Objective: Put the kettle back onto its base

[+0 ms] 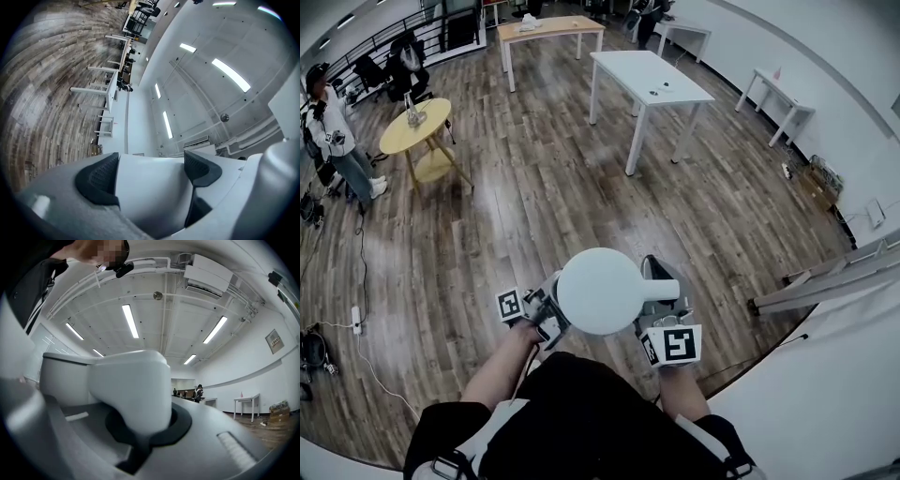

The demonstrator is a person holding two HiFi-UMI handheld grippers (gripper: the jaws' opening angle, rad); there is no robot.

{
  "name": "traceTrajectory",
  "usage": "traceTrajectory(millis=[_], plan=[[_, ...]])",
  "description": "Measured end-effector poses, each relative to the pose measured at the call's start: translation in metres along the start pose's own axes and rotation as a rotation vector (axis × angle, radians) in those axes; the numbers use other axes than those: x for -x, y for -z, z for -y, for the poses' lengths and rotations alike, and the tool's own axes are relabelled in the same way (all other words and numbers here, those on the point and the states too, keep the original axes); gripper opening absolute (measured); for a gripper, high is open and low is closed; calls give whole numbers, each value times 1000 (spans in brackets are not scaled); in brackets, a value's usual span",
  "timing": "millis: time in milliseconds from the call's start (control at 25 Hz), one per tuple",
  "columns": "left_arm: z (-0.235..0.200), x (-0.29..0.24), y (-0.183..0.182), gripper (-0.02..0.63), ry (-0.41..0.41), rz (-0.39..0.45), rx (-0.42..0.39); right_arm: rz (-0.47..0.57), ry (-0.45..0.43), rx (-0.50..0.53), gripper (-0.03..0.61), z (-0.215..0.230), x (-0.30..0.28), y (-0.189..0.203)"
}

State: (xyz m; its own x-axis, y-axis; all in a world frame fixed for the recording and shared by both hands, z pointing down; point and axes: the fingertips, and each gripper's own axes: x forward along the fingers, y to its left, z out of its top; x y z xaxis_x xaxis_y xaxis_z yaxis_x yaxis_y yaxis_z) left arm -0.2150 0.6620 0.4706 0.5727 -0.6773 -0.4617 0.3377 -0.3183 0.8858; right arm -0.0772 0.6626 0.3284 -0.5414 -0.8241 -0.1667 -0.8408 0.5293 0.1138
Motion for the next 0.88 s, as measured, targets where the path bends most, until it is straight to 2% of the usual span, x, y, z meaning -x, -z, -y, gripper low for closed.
traceTrajectory(millis=[200,400,720,880], plan=[[-8,-22,29,439,14,-19,-13,17,15,16,5,28,24,-6],[-26,-41,48,439,-27,-28,12,-5,36,-18,5,61,37,4],[-51,-69,42,439,-14,-61,50,-22,78,8,5,87,27,14],[-60,-92,26,439,6,-93,76,-29,115,30,5,101,8,18]])
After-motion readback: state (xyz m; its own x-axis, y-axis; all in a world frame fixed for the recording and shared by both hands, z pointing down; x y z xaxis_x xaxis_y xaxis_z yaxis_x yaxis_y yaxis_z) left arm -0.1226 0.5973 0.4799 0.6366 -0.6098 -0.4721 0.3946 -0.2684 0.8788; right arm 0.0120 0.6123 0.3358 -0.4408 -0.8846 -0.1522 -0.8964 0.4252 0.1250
